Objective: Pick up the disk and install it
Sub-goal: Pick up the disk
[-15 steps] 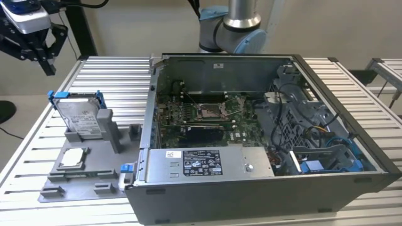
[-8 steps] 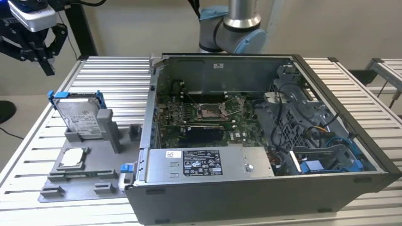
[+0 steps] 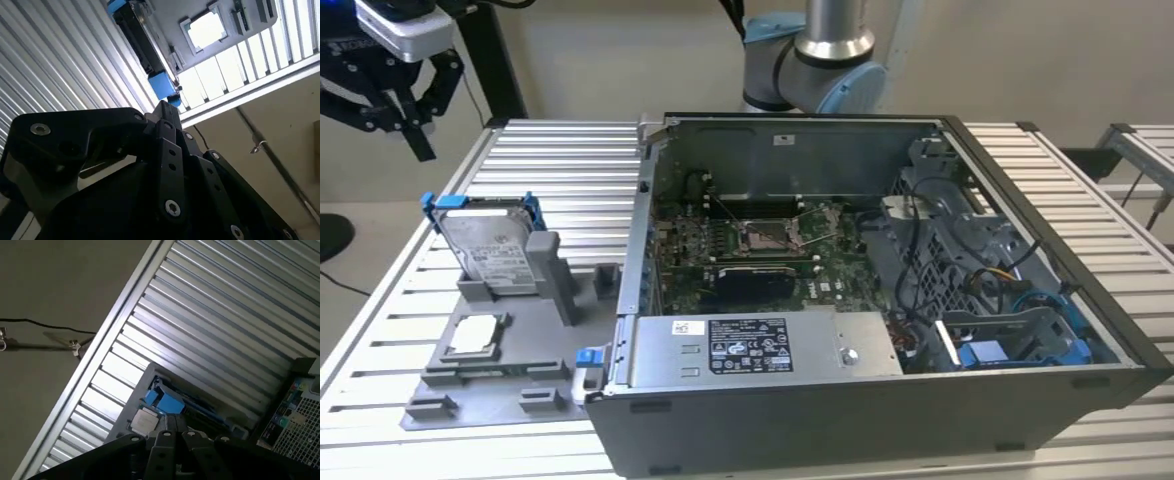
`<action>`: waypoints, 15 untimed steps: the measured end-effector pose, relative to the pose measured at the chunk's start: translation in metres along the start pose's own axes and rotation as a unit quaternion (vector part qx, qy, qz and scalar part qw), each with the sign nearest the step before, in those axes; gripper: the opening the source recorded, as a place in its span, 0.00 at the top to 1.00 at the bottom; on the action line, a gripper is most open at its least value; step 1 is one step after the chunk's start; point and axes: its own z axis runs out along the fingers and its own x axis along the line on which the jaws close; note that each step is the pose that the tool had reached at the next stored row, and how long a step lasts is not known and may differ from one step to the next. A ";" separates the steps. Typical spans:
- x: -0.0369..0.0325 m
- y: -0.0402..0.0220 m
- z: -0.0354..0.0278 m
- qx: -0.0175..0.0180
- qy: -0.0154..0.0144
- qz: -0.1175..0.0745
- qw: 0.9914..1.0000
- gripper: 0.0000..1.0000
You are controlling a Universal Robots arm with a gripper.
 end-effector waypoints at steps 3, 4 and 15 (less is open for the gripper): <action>0.0000 -0.0001 0.0000 0.000 0.002 -0.027 1.000 1.00; 0.0000 -0.0001 0.0000 0.000 0.002 -0.036 0.999 1.00; 0.0000 0.0000 0.0000 0.001 0.008 -0.136 0.991 1.00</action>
